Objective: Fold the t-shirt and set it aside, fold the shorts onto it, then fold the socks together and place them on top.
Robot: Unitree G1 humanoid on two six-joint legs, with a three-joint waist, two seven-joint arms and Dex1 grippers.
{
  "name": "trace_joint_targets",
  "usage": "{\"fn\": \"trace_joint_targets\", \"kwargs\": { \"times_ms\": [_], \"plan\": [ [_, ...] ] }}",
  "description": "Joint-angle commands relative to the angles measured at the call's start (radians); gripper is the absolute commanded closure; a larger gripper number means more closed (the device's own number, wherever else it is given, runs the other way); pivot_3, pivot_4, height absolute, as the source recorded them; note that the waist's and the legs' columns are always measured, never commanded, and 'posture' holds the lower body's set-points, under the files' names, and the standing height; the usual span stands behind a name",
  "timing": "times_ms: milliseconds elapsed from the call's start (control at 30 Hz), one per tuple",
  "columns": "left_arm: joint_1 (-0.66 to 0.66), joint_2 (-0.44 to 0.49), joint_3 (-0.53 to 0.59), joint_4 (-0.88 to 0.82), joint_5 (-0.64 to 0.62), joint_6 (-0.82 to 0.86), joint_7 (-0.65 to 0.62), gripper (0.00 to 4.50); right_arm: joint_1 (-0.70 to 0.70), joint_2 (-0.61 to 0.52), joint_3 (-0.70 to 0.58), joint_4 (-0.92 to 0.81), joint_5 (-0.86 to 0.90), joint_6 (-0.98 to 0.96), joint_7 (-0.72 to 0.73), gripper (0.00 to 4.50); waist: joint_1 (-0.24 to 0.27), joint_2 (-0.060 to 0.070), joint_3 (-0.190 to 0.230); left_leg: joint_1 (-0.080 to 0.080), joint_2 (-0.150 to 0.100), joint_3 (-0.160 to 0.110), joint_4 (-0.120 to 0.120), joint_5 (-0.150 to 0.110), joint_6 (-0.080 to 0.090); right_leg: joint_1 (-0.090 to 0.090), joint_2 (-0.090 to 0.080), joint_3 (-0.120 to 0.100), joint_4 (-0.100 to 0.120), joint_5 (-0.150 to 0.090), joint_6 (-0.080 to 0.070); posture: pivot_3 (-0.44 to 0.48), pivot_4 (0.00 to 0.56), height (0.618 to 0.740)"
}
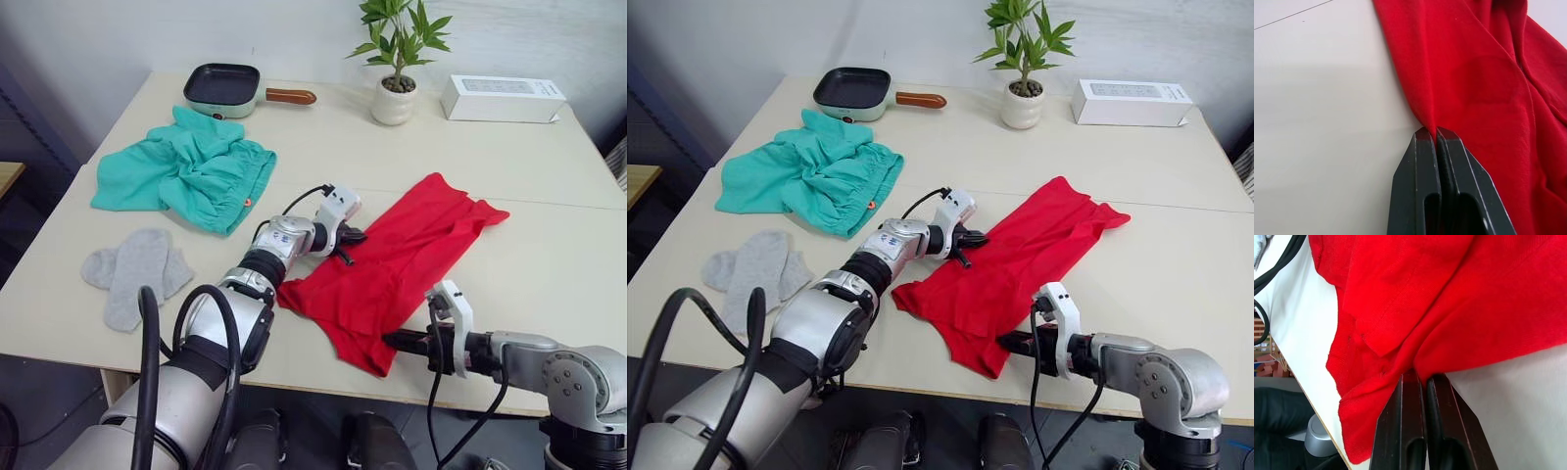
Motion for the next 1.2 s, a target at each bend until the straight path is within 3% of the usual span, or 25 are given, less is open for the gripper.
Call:
{"fn": "trace_joint_targets", "kwargs": {
  "times_ms": [33, 200, 467, 567, 700, 767, 867, 933, 1033, 1100, 1200],
  "plan": [
    [0.021, 0.029, 0.015, -0.044, 0.009, -0.041, 0.048, 4.42, -0.018, -0.063, 0.001, 0.067, -0.023, -0.068, 0.008, 4.43, 0.001, 0.000, 0.000, 0.000, 0.000, 0.000, 0.000, 0.000, 0.000, 0.000, 0.000, 0.000, 0.000, 0.000, 0.000, 0.000, 0.150, 0.740],
    [0.083, 0.094, 0.048, -0.155, -0.028, -0.005, 0.053, 4.42, -0.084, -0.184, 0.064, 0.223, -0.068, -0.207, 0.071, 4.43, 0.000, 0.000, 0.000, 0.000, 0.000, 0.001, 0.000, 0.000, 0.000, 0.000, -0.001, 0.000, 0.000, 0.000, 0.000, 0.000, 0.150, 0.740],
    [0.347, 0.167, 0.053, -0.617, -0.046, 0.151, 0.107, 4.42, -0.249, -0.268, 0.214, 0.498, -0.150, -0.401, 0.194, 4.43, 0.001, 0.000, 0.000, 0.000, 0.000, 0.001, 0.002, 0.000, 0.000, 0.001, -0.001, 0.000, 0.002, 0.000, 0.000, 0.000, 0.150, 0.740],
    [0.399, 0.170, 0.061, -0.702, -0.060, 0.174, 0.127, 4.42, -0.272, -0.269, 0.239, 0.517, -0.148, -0.410, 0.224, 4.43, 0.002, 0.000, 0.000, 0.000, 0.000, 0.001, 0.004, 0.000, 0.000, 0.002, -0.001, 0.000, 0.001, 0.000, 0.000, 0.000, 0.150, 0.740],
    [0.438, 0.190, 0.044, -0.765, -0.090, 0.156, 0.046, 4.24, -0.261, -0.268, 0.224, 0.490, -0.113, -0.386, 0.249, 4.48, 0.002, 0.000, 0.000, 0.000, 0.000, 0.000, 0.004, 0.000, 0.000, 0.002, -0.001, 0.000, 0.001, 0.000, 0.000, 0.000, 0.150, 0.740],
    [0.462, 0.237, 0.022, -0.800, -0.064, 0.157, 0.031, 3.82, -0.242, -0.288, 0.196, 0.460, -0.093, -0.404, 0.284, 4.05, 0.002, 0.000, 0.000, 0.000, 0.000, 0.000, 0.003, 0.000, 0.000, 0.002, -0.001, 0.000, 0.001, 0.000, 0.000, 0.000, 0.150, 0.740],
    [0.518, 0.351, -0.014, -0.877, -0.022, 0.063, -0.034, 2.95, -0.188, -0.349, 0.167, 0.405, -0.123, -0.584, 0.392, 3.21, 0.002, 0.000, 0.000, 0.000, 0.000, 0.000, 0.000, 0.000, 0.000, 0.002, 0.000, -0.001, 0.001, 0.000, 0.000, 0.000, 0.150, 0.740],
    [0.554, 0.438, -0.043, -0.904, 0.017, -0.064, -0.079, 2.31, -0.127, -0.418, 0.207, 0.400, -0.249, -0.828, 0.466, 2.52, 0.002, 0.000, 0.000, 0.000, 0.000, 0.000, -0.001, 0.000, 0.000, 0.001, 0.000, -0.001, 0.000, 0.000, 0.000, 0.000, 0.150, 0.740],
    [0.600, 0.562, -0.097, -0.880, 0.082, -0.345, -0.149, 1.41, -0.058, -0.498, 0.293, 0.508, -0.501, -1.374, 0.556, 1.52, 0.004, 0.000, 0.000, 0.000, -0.001, 0.001, 0.000, 0.000, 0.000, 0.002, 0.000, -0.001, -0.002, 0.000, 0.000, 0.000, 0.150, 0.740],
    [0.616, 0.631, -0.147, -0.828, 0.131, -0.582, -0.186, 0.81, -0.080, -0.483, 0.303, 0.638, -0.581, -1.672, 0.562, 0.86, 0.003, 0.000, 0.000, 0.001, -0.001, 0.002, 0.000, 0.000, 0.000, 0.003, 0.000, 0.000, -0.004, 0.000, 0.000, 0.000, 0.150, 0.740],
    [0.604, 0.656, -0.197, -0.726, 0.180, -0.854, -0.179, 0.03, -0.144, -0.453, 0.344, 0.825, -0.678, -2.039, 0.564, 0.00, 0.001, 0.001, 0.000, 0.003, -0.001, 0.003, 0.001, 0.000, 0.000, 0.004, -0.001, 0.000, -0.003, 0.000, 0.000, 0.000, 0.150, 0.740]
  ]
}}
